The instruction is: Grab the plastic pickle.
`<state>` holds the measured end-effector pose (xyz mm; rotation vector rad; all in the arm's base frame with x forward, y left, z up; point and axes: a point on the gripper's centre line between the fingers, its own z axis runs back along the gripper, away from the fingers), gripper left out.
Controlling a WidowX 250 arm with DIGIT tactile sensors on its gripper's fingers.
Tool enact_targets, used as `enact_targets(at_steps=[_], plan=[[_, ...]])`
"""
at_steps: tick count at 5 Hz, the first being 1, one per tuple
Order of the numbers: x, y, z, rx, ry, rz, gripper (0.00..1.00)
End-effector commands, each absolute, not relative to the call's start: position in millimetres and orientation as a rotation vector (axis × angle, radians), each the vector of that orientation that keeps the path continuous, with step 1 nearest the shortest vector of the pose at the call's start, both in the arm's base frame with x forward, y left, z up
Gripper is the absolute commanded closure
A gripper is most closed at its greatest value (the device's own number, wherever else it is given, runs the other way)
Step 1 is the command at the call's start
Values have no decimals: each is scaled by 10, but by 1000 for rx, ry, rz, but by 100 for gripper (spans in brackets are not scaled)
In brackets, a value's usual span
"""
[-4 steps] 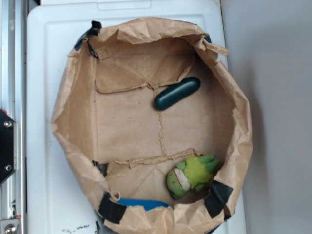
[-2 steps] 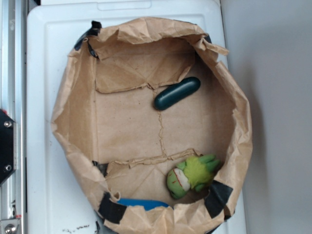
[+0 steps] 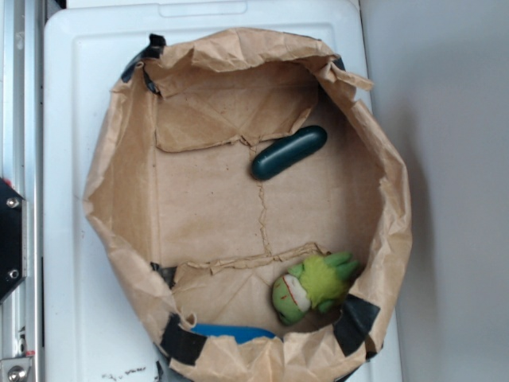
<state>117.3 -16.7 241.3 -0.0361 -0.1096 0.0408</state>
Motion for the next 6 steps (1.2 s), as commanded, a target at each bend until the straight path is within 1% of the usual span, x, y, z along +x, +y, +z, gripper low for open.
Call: enact_targets(at_steps=[1, 2, 4, 5, 6], plan=[[1190, -171, 2443, -37, -119, 39, 0], [1547, -112, 2365, -66, -90, 72, 0], [2044, 95, 2019, -76, -55, 158, 0], [1828, 387, 1835, -128, -51, 256, 0], [2167, 413, 1652, -158, -87, 360, 0]])
